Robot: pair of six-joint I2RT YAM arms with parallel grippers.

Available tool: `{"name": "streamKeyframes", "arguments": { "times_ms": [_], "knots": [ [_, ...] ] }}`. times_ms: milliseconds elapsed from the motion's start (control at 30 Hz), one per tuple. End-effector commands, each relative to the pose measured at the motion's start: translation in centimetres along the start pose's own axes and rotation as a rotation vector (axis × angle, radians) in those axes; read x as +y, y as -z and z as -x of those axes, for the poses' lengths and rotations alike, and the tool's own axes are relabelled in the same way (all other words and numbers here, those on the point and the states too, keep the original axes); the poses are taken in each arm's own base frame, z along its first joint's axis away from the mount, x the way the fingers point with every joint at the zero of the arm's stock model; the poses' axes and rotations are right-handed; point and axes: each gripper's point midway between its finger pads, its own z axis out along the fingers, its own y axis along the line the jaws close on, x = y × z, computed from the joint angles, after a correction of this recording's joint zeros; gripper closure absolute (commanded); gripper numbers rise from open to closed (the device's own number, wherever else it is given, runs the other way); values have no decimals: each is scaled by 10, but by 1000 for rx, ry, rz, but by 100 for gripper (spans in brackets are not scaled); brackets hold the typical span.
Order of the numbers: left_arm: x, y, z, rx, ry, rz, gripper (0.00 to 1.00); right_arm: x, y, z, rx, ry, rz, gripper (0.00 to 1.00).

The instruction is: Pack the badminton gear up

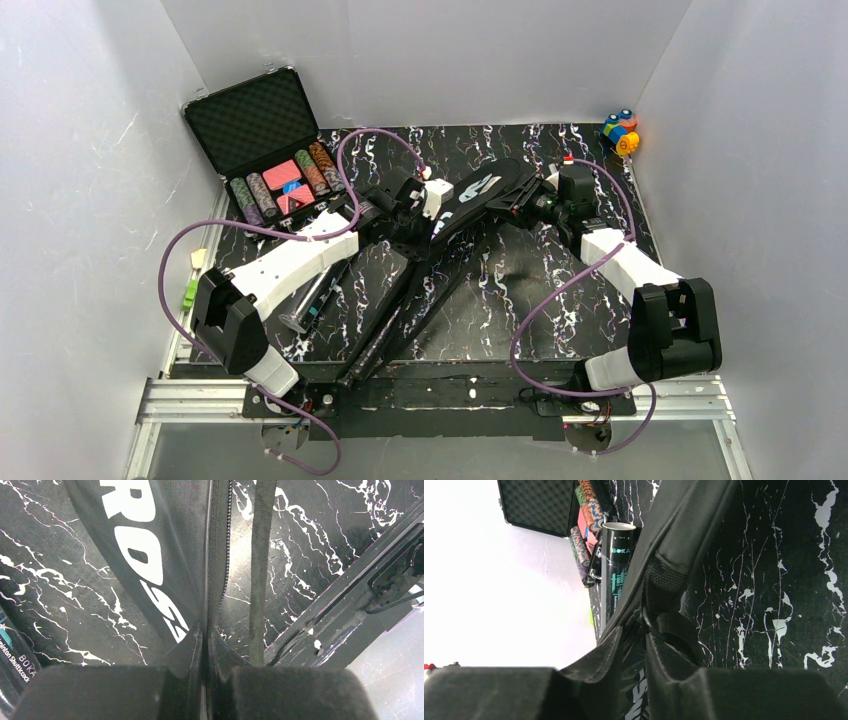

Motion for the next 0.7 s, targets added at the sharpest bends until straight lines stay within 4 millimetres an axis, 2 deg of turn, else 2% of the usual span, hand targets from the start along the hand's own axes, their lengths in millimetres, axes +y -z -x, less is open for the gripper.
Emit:
{"name": "streamKeyframes", "arguments": {
  "times_ms": [0,233,500,667],
  "knots": [
    [-13,26,24,-117,-25,-39,100,12,8,5,-25,40,48,76],
    [-12,26,23,-114,-23,-40,100,11,8,4,-23,38,46,90],
    [-11,26,23,-115,-24,-34,100,16,14,-7,27,37,80,95],
    [-11,24,21,-110,-25,-37,100,20,23,-25,100,14,122,92]
  ]
}}
